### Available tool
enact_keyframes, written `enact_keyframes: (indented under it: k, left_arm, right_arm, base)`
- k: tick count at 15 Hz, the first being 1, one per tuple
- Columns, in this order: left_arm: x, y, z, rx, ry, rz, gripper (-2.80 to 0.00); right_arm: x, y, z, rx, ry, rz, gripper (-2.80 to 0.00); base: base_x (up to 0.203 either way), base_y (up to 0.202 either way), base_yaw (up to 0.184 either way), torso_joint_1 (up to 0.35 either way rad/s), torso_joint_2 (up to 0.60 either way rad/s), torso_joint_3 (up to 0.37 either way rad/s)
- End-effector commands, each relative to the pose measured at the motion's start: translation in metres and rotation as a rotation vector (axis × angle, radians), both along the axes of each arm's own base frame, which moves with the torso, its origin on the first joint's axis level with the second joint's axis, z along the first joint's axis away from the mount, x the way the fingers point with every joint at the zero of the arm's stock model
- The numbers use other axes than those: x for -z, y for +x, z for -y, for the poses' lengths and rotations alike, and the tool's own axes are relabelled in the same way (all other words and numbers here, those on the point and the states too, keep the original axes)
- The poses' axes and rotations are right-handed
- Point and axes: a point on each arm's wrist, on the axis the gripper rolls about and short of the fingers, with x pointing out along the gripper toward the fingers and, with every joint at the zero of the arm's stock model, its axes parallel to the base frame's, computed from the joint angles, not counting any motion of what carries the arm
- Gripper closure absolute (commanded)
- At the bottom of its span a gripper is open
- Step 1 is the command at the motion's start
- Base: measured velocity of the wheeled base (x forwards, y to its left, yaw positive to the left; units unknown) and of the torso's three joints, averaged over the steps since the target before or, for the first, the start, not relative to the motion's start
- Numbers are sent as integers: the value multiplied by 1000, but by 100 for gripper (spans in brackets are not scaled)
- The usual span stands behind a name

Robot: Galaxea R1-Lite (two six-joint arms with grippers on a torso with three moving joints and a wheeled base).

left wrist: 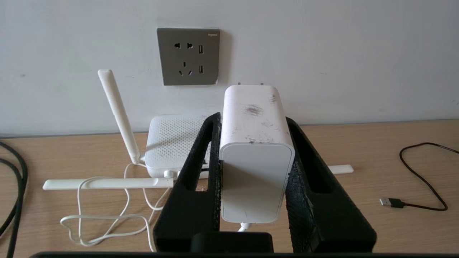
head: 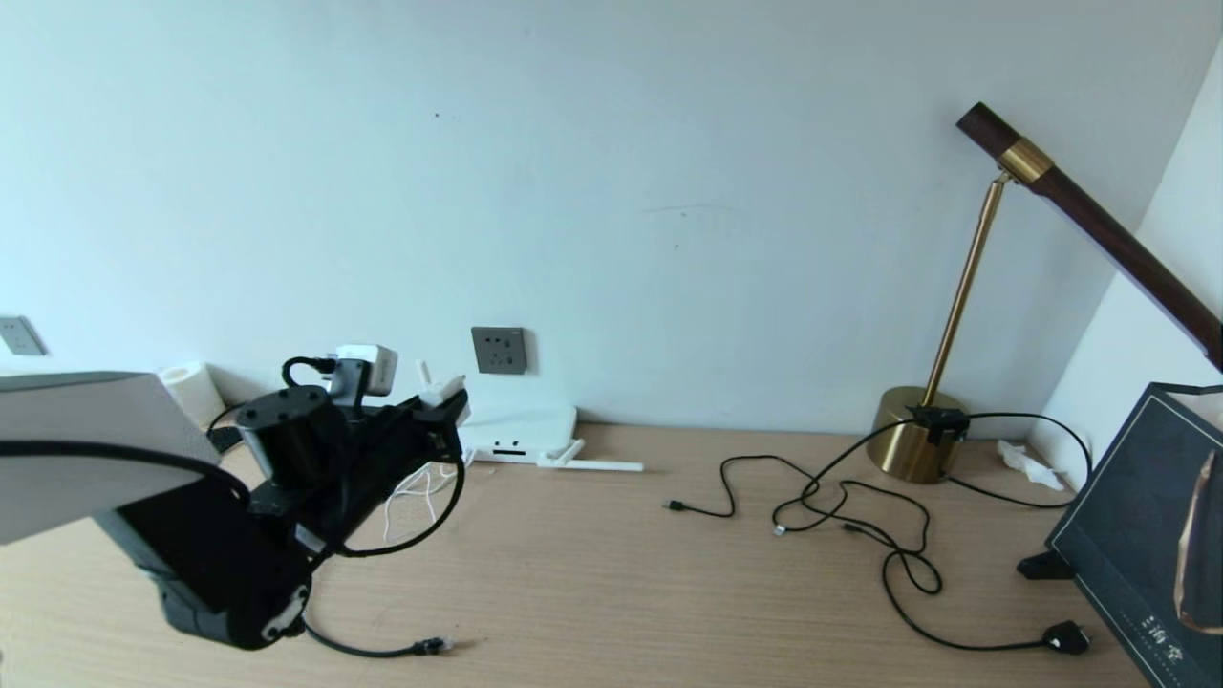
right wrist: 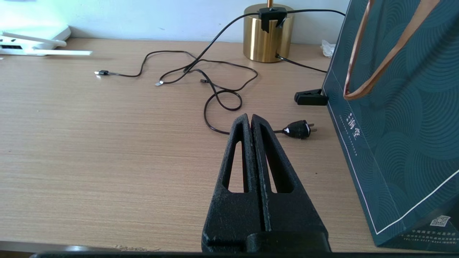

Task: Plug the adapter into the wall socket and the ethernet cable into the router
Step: Align plug and socket

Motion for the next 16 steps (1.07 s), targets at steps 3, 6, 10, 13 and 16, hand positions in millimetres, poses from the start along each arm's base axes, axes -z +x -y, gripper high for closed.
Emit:
enact_keyframes:
  k: [3, 6, 10, 13, 16]
  left_arm:
    - [15, 29, 6, 2, -2, 18, 0]
    - [23, 37, 4, -3, 0, 11, 0]
    - [28, 41, 3, -3, 0, 7, 0]
    - [28, 41, 3, -4, 0, 7, 0]
    - [25, 45, 3, -7, -3, 22, 0]
  right_arm:
    - [0, 0, 0, 0, 0, 0, 0]
    - [0, 0, 0, 0, 0, 0, 0]
    - [0, 0, 0, 0, 0, 0, 0]
    - [0, 0, 0, 0, 0, 0, 0]
    - [0, 0, 0, 0, 0, 0, 0]
  base:
    - [0, 0, 0, 0, 0, 0]
    - [0, 0, 0, 0, 0, 0]
    - [0, 0, 0, 0, 0, 0]
    - [0, 0, 0, 0, 0, 0]
    - [0, 0, 0, 0, 0, 0]
